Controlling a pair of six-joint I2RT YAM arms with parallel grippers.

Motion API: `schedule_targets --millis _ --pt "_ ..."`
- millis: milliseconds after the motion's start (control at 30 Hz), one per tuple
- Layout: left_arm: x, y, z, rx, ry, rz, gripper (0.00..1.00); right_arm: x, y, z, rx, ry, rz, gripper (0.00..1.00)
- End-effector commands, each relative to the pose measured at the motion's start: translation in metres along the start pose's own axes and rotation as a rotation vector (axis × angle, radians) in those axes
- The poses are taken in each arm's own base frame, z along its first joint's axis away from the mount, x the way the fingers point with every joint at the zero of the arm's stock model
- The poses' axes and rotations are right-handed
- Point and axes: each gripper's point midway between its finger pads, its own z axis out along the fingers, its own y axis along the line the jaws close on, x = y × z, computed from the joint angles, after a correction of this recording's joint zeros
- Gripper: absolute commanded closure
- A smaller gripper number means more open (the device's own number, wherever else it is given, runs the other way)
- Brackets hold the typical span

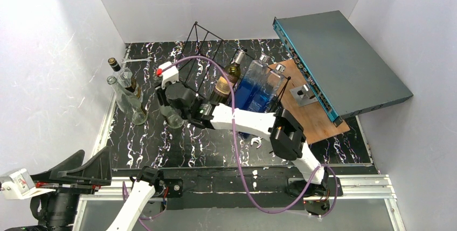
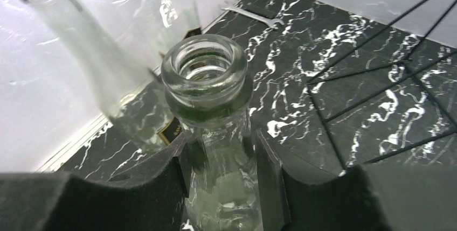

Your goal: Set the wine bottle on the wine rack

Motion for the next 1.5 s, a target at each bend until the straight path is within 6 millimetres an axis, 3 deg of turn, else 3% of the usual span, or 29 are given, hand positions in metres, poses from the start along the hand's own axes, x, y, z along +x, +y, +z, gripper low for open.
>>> schedule_targets --millis 0,367,600,1133,1467 --pt "-0.003 -0.004 0.004 0.018 -0.001 0.007 0.01 -0.153 -0.028 -0.039 0.028 -0.34 0.214 0.99" --pt "-0.001 -0.006 0.006 0.02 0.009 0.004 0.01 -0.18 -0.094 -0.046 0.147 -0.389 0.211 0.99" --pt "0.001 -0.007 0.006 0.026 0.017 -0.002 0.01 -0.182 -0.127 -0.04 0.198 -0.392 0.226 0.99" --pt "0.004 -0.006 0.009 0.018 0.036 0.004 0.01 -0.159 -0.188 -0.014 0.3 -0.35 0.28 0.99" --pt "0.007 -0.005 0.01 0.014 0.042 0.006 0.01 -0.123 -0.218 0.004 0.345 -0.282 0.361 0.99"
